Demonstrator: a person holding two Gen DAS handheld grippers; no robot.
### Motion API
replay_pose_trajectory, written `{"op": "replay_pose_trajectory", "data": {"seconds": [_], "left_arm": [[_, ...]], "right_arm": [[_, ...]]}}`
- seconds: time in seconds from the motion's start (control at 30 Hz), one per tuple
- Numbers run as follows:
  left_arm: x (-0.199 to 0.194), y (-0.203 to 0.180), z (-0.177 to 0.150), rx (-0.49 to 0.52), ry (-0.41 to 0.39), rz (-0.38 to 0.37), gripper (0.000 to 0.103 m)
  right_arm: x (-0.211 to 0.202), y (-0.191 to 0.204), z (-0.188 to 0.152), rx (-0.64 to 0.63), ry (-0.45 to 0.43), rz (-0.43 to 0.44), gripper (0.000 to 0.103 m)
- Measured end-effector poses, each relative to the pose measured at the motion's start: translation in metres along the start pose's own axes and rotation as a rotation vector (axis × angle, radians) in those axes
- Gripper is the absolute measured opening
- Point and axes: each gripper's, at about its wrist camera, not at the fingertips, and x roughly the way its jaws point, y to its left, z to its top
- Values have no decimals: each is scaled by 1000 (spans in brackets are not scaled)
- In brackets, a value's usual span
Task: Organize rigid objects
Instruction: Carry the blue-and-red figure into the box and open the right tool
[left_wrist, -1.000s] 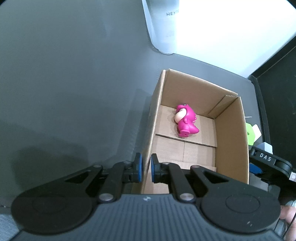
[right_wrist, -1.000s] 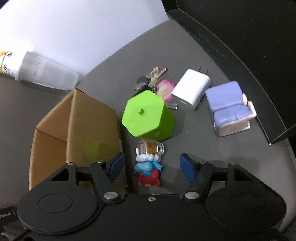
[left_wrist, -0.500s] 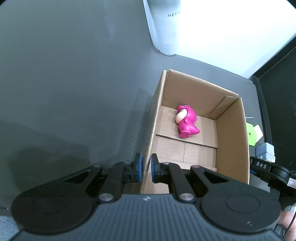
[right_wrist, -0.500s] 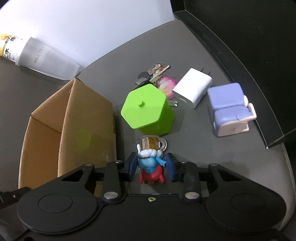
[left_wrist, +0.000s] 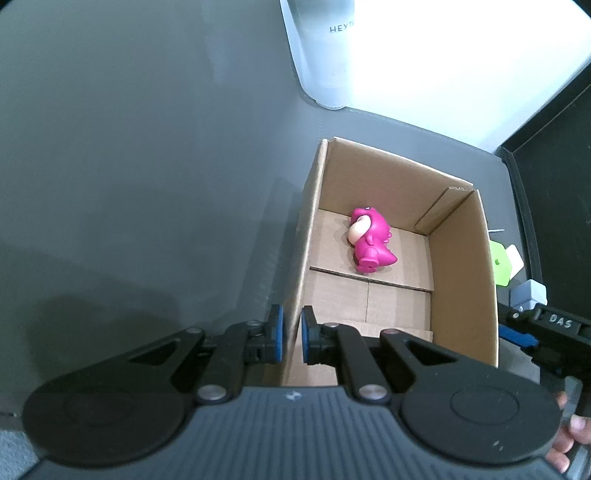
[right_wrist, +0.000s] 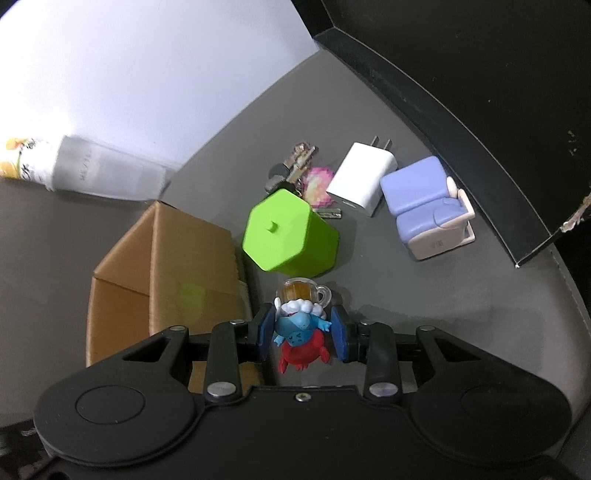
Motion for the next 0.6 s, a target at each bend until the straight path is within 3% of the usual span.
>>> {"op": "replay_pose_trajectory", "data": {"seconds": [0.27, 0.6], "left_arm": [[-1, 0, -1, 2, -2, -7, 9], [-3, 1, -2, 11, -2, -23, 8]], "right_arm": [[-27, 1, 7, 38, -53, 52, 33], [-56, 29, 16, -6, -134, 128, 33]]}}
